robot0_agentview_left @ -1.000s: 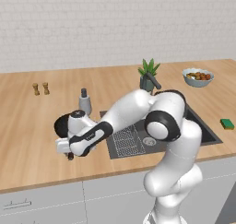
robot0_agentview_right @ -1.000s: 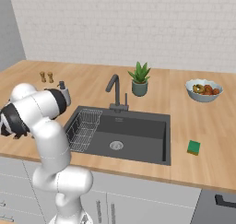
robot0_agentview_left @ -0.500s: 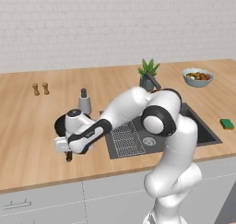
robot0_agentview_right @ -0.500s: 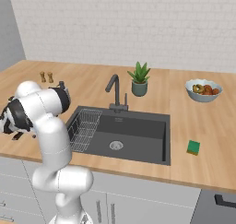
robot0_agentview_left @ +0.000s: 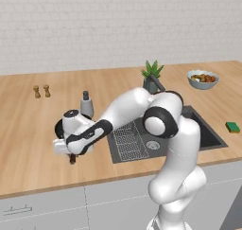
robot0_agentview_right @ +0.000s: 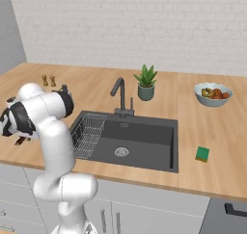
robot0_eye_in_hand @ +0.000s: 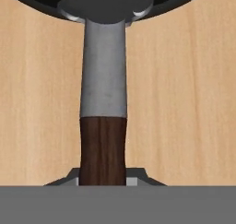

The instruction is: Pick the pan and sponge and place them into the sink. Then turn on the water.

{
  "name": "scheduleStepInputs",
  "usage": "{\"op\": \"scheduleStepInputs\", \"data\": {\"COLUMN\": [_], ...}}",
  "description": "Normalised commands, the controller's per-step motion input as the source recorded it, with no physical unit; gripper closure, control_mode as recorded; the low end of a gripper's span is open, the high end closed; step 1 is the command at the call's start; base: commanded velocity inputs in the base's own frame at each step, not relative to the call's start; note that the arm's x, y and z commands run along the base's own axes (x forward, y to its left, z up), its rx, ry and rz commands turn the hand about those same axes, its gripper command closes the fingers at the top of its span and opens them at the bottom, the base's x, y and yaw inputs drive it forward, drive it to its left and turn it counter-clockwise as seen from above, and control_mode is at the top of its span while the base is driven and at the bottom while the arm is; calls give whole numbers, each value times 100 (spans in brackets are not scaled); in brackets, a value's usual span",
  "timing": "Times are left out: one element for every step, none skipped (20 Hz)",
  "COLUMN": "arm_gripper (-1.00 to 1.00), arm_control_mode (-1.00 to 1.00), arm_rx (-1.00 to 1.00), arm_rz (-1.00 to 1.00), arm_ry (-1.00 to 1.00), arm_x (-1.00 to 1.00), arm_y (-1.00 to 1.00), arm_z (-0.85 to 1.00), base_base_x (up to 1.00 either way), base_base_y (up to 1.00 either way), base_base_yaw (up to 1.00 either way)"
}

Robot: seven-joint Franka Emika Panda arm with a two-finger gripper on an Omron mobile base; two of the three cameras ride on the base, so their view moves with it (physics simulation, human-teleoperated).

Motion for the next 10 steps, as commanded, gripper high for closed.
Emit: {"op": "scheduleStepInputs", "data": {"arm_gripper": [100, 100, 100, 100, 100, 100, 100, 100, 100, 100], "arm_control_mode": [-100, -100, -100, -100, -100, -100, -100, -100, -100, -100], "arm_rx": [0, 0, 0, 0, 0, 0, 0, 0, 0, 0], "arm_rz": [0, 0, 0, 0, 0, 0, 0, 0, 0, 0], "arm_ry": [0, 0, 0, 0, 0, 0, 0, -5, -7, -9], "arm_x": [0, 0, 0, 0, 4, 0, -1, -28, -38, -57], "arm_y": [0, 0, 0, 0, 0, 0, -17, -22, -36, -32], "arm_z": [-14, -10, -9, 0, 0, 0, 28, 39, 71, 84], "base_base_x": [0, 0, 0, 0, 0, 0, 0, 0, 0, 0], "base_base_y": [0, 0, 0, 0, 0, 0, 0, 0, 0, 0], "base_base_yaw": [0, 0, 0, 0, 0, 0, 0, 0, 0, 0]}}
